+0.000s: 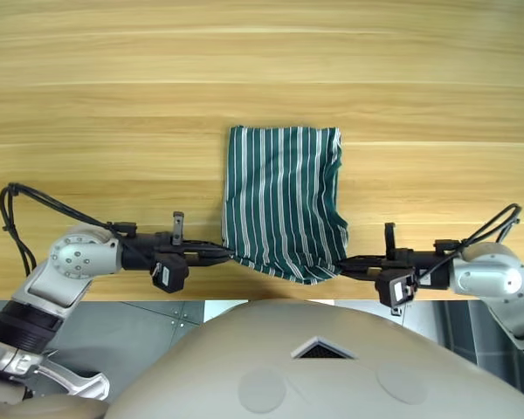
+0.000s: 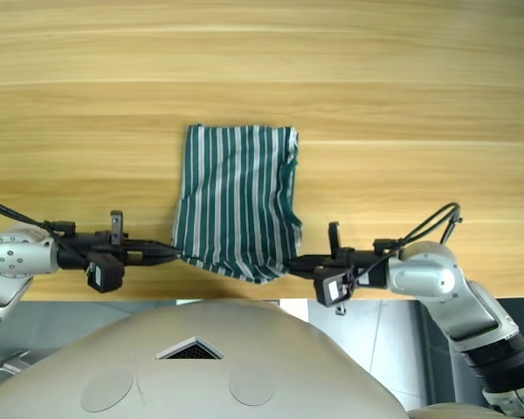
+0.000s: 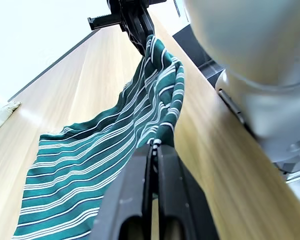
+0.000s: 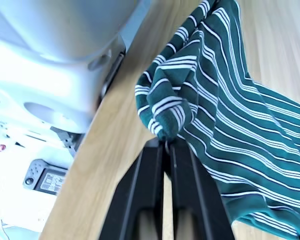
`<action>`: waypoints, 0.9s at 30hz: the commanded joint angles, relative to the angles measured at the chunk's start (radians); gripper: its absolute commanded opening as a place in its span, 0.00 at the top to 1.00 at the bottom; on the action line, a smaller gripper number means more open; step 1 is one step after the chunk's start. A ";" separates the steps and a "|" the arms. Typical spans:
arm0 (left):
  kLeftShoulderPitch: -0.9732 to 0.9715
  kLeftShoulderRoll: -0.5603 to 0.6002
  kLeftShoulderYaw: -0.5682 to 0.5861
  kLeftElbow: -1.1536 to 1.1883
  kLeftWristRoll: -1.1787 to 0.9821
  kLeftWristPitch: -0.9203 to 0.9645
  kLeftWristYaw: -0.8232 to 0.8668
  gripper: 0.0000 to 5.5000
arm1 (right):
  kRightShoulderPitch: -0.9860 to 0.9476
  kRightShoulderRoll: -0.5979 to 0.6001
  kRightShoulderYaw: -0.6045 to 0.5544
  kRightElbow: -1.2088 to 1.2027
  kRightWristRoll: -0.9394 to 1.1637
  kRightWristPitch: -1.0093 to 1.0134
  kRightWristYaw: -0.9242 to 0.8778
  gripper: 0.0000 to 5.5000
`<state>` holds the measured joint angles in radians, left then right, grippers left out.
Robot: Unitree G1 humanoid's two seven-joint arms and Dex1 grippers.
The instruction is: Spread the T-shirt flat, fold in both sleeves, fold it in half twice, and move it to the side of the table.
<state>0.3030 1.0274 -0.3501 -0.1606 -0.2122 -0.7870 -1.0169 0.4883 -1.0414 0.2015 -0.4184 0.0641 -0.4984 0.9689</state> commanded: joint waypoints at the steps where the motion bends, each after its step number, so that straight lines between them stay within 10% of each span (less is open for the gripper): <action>1: 0.066 0.062 0.034 -0.011 0.002 -0.036 -0.026 1.00 | 0.049 -0.044 -0.072 -0.034 0.067 -0.039 0.023 1.00; 27: -0.244 -0.282 0.154 0.172 0.179 0.291 0.229 1.00 | -0.461 0.245 -0.031 0.233 -0.281 0.312 -0.237 1.00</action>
<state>0.1122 0.7698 -0.1897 -0.0368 -0.0783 -0.5162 -0.8078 0.0774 -0.8160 0.1543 -0.2267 -0.1726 -0.2164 0.7529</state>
